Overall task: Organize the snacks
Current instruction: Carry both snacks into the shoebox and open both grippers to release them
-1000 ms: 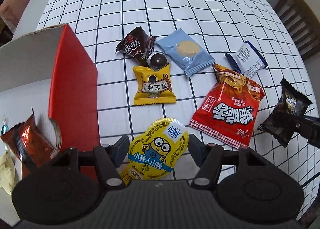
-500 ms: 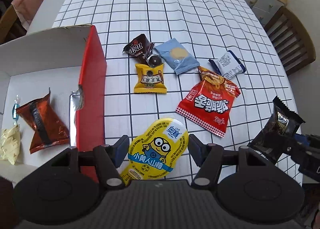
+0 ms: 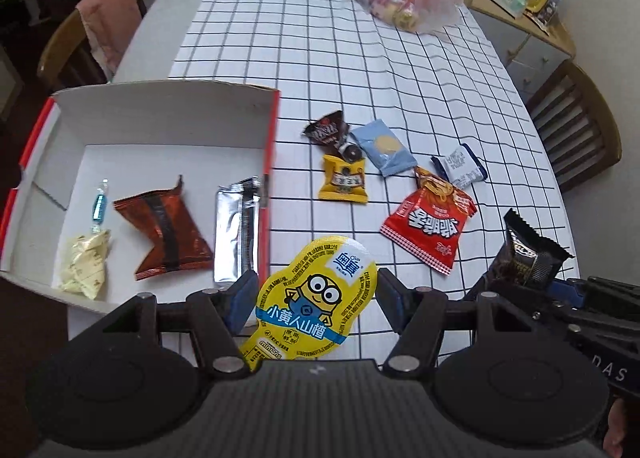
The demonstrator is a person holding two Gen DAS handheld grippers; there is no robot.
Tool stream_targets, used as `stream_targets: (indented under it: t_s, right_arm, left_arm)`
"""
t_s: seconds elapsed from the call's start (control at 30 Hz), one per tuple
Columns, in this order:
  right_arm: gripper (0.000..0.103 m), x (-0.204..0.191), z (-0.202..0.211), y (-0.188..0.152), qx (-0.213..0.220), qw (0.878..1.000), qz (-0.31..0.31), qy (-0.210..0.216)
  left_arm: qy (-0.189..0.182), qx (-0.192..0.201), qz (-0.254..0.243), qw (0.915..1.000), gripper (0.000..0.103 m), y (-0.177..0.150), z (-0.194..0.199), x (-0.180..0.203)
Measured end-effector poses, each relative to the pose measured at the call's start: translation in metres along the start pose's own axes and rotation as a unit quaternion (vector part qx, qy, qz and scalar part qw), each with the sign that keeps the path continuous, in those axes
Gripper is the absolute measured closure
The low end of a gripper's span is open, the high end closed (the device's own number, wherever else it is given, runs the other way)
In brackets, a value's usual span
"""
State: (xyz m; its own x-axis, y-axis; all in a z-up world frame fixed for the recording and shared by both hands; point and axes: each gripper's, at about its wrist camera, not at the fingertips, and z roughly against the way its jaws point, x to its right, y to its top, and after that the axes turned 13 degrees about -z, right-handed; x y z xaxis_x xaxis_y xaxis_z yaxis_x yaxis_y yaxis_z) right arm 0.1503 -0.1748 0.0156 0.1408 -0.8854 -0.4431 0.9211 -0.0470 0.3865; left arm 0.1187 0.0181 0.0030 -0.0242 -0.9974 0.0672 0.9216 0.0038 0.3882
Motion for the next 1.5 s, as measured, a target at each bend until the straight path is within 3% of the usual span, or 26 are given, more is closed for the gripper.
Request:
stream_targets:
  t_s: [0.33, 0.67, 1.1, 1.5]
  right_arm:
    - [0.078, -0.065, -0.031, -0.002, -0.008, 0.999, 0.039, 0.018]
    - [0.077, -0.124, -0.086, -0.004, -0.021, 0.997, 0.073, 0.012]
    - [0.077, -0.155, -0.153, -0.012, -0.042, 0.993, 0.112, -0.025]
    - [0.077, -0.165, -0.182, -0.027, -0.073, 0.986, 0.143, -0.041]
  left_arm:
    - [0.03, 0.03, 0.035, 0.9985, 0.039, -0.007, 0.028, -0.063]
    - [0.082, 0.035, 0.054, 0.9945, 0.039, -0.007, 0.025, -0.132]
    - [0.111, 0.026, 0.04, 0.9927, 0.039, -0.005, -0.015, -0.186]
    - [0.116, -0.017, 0.033, 0.9926, 0.039, -0.013, -0.067, -0.196]
